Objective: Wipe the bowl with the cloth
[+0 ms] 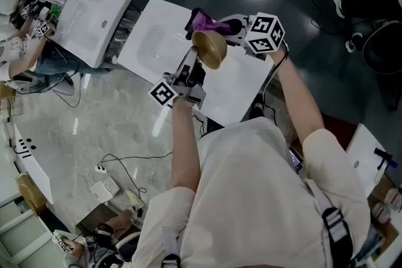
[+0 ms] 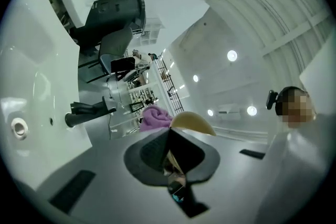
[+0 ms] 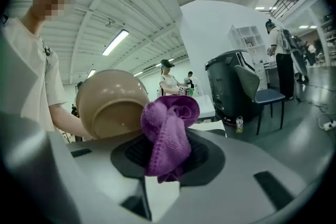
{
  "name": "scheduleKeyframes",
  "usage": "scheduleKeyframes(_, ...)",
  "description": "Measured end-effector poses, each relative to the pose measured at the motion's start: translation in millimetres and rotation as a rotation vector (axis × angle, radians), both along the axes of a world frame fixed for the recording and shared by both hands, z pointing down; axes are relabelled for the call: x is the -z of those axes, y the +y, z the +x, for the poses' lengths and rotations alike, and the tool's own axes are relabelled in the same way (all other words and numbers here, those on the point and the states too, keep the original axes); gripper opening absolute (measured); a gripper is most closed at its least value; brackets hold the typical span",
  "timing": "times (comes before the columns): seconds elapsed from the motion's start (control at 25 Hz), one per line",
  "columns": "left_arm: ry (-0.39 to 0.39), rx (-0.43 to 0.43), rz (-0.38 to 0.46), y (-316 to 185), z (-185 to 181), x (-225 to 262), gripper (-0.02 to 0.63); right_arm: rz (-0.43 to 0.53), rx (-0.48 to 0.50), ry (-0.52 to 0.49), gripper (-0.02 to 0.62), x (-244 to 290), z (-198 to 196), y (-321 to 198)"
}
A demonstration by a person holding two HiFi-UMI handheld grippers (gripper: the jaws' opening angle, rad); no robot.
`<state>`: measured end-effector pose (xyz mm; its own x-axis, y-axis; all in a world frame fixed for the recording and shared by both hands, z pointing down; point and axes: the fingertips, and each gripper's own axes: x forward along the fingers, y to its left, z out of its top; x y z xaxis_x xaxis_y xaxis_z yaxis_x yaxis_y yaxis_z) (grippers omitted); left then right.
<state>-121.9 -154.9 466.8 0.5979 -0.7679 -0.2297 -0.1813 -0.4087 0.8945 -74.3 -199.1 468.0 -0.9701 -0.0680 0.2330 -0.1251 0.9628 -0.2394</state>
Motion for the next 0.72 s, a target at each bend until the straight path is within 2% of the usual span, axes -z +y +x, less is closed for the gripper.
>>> scheduleKeyframes(0.2,0.013,0.027,-0.01,-8.2,-6.7,3.1,0.011,0.002,0.011,0.041,0.112,-18.5,-6.3,11.7)
scheduleKeyframes(0.36,0.053,0.078,-0.032,-16.8,-16.3,3.3,0.011,0.023,0.074,0.102,0.112,-36.6,-10.7,35.5)
scheduleKeyframes(0.56,0.02,0.11,-0.073,-25.0,-31.0,-4.2,0.011,0.065,0.17,0.121,0.112,-34.5,-13.9,69.3)
scheduleKeyframes(0.72,0.034,0.116,-0.084,-27.1,-35.5,-9.1,0.011,0.125,0.218,0.145,0.112,-20.7,-5.3,82.0)
